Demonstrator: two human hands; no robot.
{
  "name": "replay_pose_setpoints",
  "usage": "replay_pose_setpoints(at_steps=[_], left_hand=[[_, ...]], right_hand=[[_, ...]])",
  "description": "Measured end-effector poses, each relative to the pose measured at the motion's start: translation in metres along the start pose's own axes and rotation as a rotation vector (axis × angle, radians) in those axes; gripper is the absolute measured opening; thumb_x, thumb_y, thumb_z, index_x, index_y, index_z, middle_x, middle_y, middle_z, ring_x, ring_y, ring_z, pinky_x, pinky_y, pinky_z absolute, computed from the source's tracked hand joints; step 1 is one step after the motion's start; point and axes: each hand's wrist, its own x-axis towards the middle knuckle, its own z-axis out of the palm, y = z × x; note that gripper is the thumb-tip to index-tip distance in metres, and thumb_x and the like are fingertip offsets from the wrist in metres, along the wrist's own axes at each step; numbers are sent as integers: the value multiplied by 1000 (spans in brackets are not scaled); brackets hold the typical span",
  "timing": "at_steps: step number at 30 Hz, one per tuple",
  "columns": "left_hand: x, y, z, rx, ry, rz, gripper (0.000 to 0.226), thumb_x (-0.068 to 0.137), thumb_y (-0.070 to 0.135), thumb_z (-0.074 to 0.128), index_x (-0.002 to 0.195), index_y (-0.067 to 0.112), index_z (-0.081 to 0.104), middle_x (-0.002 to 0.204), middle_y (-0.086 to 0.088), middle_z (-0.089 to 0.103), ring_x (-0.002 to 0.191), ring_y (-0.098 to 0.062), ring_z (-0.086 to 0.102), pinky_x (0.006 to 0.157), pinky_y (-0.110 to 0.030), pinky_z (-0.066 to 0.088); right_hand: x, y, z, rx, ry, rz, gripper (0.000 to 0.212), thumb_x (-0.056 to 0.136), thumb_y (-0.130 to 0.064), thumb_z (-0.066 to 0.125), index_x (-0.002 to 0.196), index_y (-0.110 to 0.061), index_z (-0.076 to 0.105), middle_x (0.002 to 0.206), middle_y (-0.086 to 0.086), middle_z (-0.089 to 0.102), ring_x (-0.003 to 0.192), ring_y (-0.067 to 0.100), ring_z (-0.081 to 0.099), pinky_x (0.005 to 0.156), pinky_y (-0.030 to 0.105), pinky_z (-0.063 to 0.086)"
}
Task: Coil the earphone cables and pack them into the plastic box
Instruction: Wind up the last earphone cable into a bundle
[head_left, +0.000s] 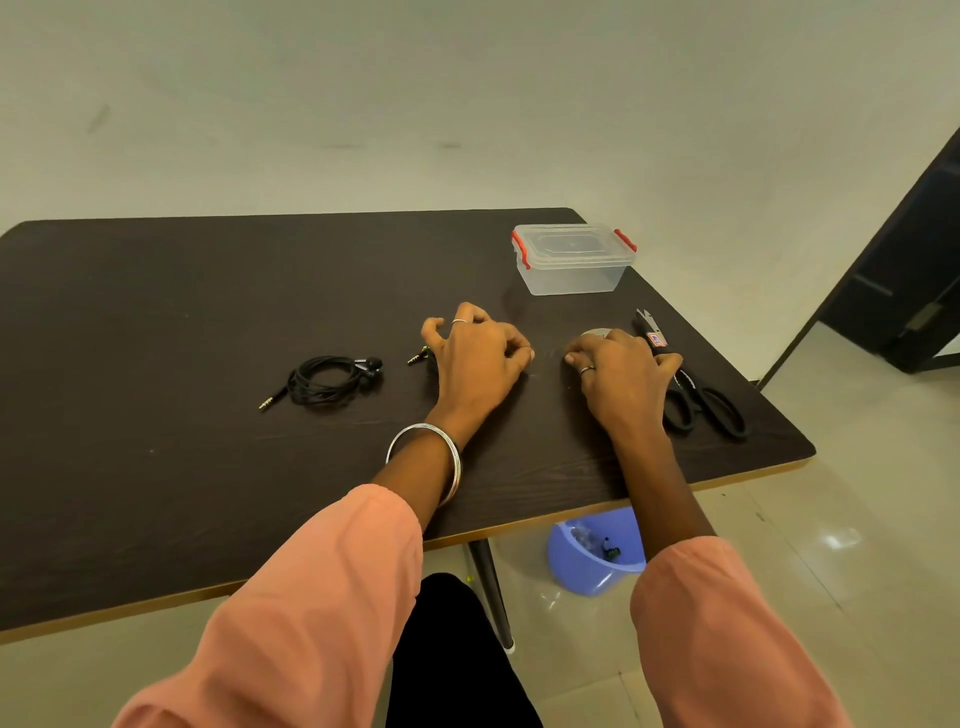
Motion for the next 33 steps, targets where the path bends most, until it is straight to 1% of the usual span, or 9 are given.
replay_pose_setpoints(at_steps=[4, 8, 12, 15, 18, 20, 24, 30, 33], left_hand=[[-1, 1, -2, 4, -8, 27, 17, 88, 36, 59, 95, 31, 74, 88, 14, 67, 112, -9, 42, 100, -46, 16], [-1, 2, -4, 11, -16, 26, 17, 90, 36, 59, 97, 31, 73, 91, 14, 68, 112, -10, 41, 98, -43, 15], [-2, 2, -5, 3, -16, 26, 18, 90, 35, 59, 101, 32, 73, 93, 14, 69, 111, -10, 41, 97, -42, 18], [-2, 1, -5, -22, 10, 0, 17, 90, 35, 60, 100, 34, 73, 88, 14, 69, 108, -10, 42, 93, -40, 19], [-2, 1, -7, -78, 11, -44, 17, 89, 36, 61, 99, 34, 74, 86, 15, 68, 106, -10, 42, 93, -42, 20], [-2, 0, -7, -92, 9, -59, 16, 89, 36, 61, 98, 33, 74, 86, 15, 67, 106, -9, 42, 92, -42, 20], [-3, 0, -7, -95, 6, -63, 16, 89, 35, 61, 95, 32, 75, 85, 15, 67, 105, -9, 42, 94, -42, 20], [-3, 0, -6, -77, -20, -56, 16, 89, 33, 59, 93, 32, 74, 85, 15, 67, 108, -10, 43, 97, -44, 20], [-3, 1, -6, -39, -28, -22, 16, 90, 33, 59, 94, 31, 74, 89, 15, 68, 107, -10, 43, 95, -42, 18]], right_hand=[[-1, 0, 0, -24, 18, 11, 20, 95, -32, 54, 112, -33, 65, 116, 1, 62, 114, 23, 52, 102, 58, 22], [-2, 1, -1, 16, -1, 17, 28, 95, -34, 54, 122, -34, 61, 127, 2, 58, 124, 23, 45, 104, 56, 19], [-3, 2, -3, 66, -46, 15, 45, 95, -33, 55, 138, -38, 44, 139, 4, 49, 133, 25, 36, 107, 60, 15], [-4, 3, -4, 84, -64, -4, 50, 96, -31, 53, 142, -41, 37, 141, 4, 47, 133, 24, 35, 105, 56, 19], [-5, 4, -5, 102, -86, 7, 56, 96, -21, 53, 143, -43, 34, 142, 4, 46, 132, 25, 35, 103, 54, 20], [-4, 3, -6, 107, -121, 23, 66, 94, -10, 55, 145, -44, 30, 143, 4, 43, 133, 26, 33, 104, 57, 19], [-1, 2, -7, 176, -140, 83, 80, 89, -4, 58, 151, -34, 17, 147, 0, 40, 134, 26, 32, 103, 57, 22], [2, 6, -9, 126, -210, 87, 54, 91, -12, 53, 143, -16, 37, 144, 12, 37, 133, 32, 29, 105, 55, 23], [2, 14, -20, 189, -290, 29, 49, 89, -19, 55, 137, -15, 45, 143, 15, 39, 133, 37, 30, 106, 57, 27]])
